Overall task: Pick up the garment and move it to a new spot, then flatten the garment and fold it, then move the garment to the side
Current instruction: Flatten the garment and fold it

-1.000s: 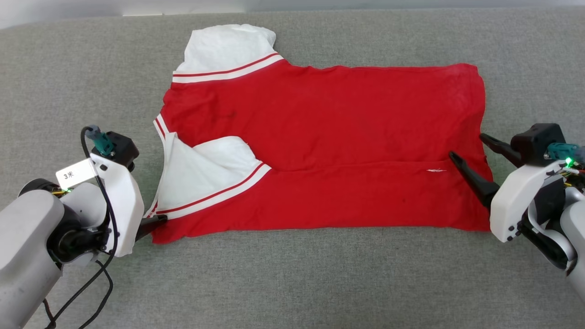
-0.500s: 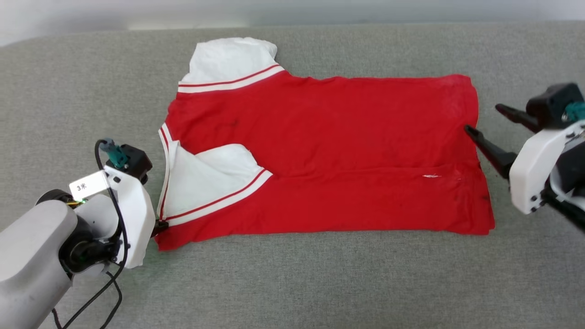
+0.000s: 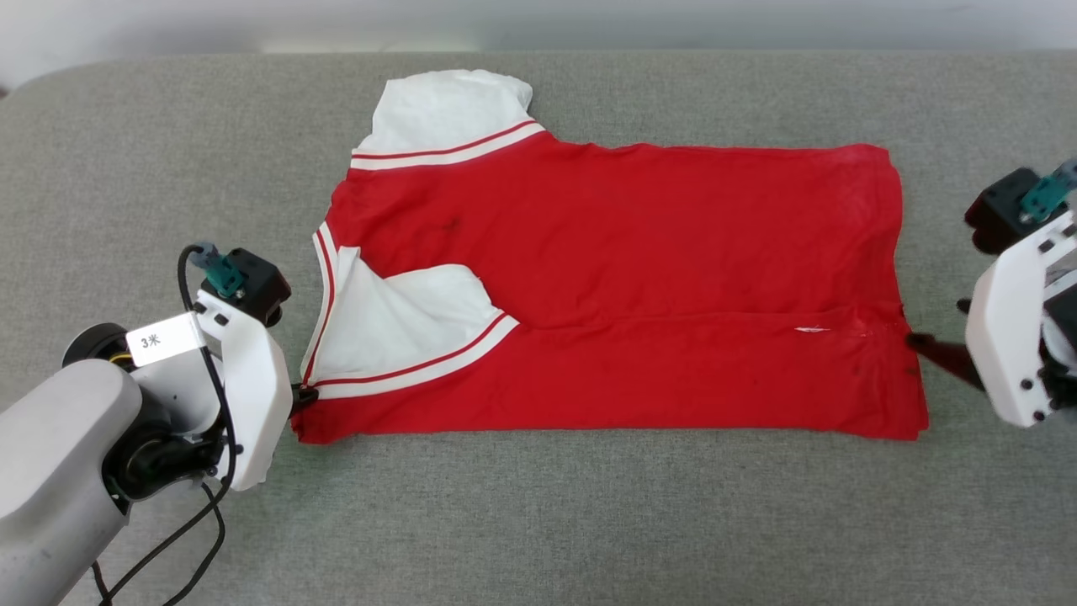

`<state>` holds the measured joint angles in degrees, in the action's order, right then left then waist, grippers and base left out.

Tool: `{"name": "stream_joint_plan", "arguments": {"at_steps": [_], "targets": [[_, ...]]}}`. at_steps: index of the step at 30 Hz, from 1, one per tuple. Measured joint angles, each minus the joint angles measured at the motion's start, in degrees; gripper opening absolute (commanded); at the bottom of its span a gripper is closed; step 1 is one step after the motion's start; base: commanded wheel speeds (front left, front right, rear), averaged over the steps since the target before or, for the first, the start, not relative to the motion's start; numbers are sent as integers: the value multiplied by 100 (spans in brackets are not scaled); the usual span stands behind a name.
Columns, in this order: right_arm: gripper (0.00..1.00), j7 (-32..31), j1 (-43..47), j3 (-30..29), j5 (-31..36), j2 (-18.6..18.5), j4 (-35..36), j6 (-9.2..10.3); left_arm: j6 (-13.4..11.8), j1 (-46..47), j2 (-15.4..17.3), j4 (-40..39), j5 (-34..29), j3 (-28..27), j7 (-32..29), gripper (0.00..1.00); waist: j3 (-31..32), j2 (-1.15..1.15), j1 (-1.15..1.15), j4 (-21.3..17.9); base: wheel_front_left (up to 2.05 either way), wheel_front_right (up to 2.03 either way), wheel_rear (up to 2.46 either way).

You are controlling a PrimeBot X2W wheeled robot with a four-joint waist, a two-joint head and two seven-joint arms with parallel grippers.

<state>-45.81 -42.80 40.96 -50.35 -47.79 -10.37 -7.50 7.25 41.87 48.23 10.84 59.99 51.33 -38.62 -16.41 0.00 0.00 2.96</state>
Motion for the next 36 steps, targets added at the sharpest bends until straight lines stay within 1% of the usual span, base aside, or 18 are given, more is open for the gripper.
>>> {"name": "stream_joint_plan", "arguments": {"at_steps": [5,8,15,16,17,18,22,24,26,27,29,36], "targets": [[100,-48,276,-10,103,356,-338,0,-18,42,-32,-66,-81,21,42,0,-156,0,0,50,0,0,0],[100,48,437,27,162,593,-533,1,-19,66,-44,-86,-103,31,48,0,-237,0,0,73,0,0,0],[100,293,497,182,268,731,-767,19,-18,73,-68,-70,-126,79,47,0,-355,0,0,66,0,0,0],[84,375,496,211,270,732,-764,20,-18,73,-67,-58,-125,83,47,0,-357,0,0,54,0,0,0],[13,460,494,236,270,731,-765,20,-18,72,-70,-44,-124,91,49,0,-352,0,0,44,0,0,0],[0,536,494,252,261,731,-767,20,-18,69,-76,-25,-120,98,58,0,-336,0,0,36,0,0,0],[0,809,492,375,213,713,-714,8,-18,57,-79,13,-38,58,153,0,-198,0,0,1,0,0,0],[0,935,502,408,172,626,-630,-3,-18,48,-42,-18,2,32,180,0,-94,0,1,-13,0,0,0],[0,1065,555,428,124,494,-539,-1,-18,-9,29,-92,77,3,209,0,19,0,1,-31,0,0,0],[0,1206,666,411,9,294,-318,-1,-18,-114,155,-276,132,4,212,0,190,0,1,-47,0,0,0],[0,1250,789,403,-64,154,-137,-1,-27,-229,240,-435,157,22,198,0,291,0,1,-51,0,0,0],[0,1327,1474,164,-188,-294,374,-1,-221,-781,466,-1043,289,155,212,0,519,0,1,-39,0,0,0]]}}
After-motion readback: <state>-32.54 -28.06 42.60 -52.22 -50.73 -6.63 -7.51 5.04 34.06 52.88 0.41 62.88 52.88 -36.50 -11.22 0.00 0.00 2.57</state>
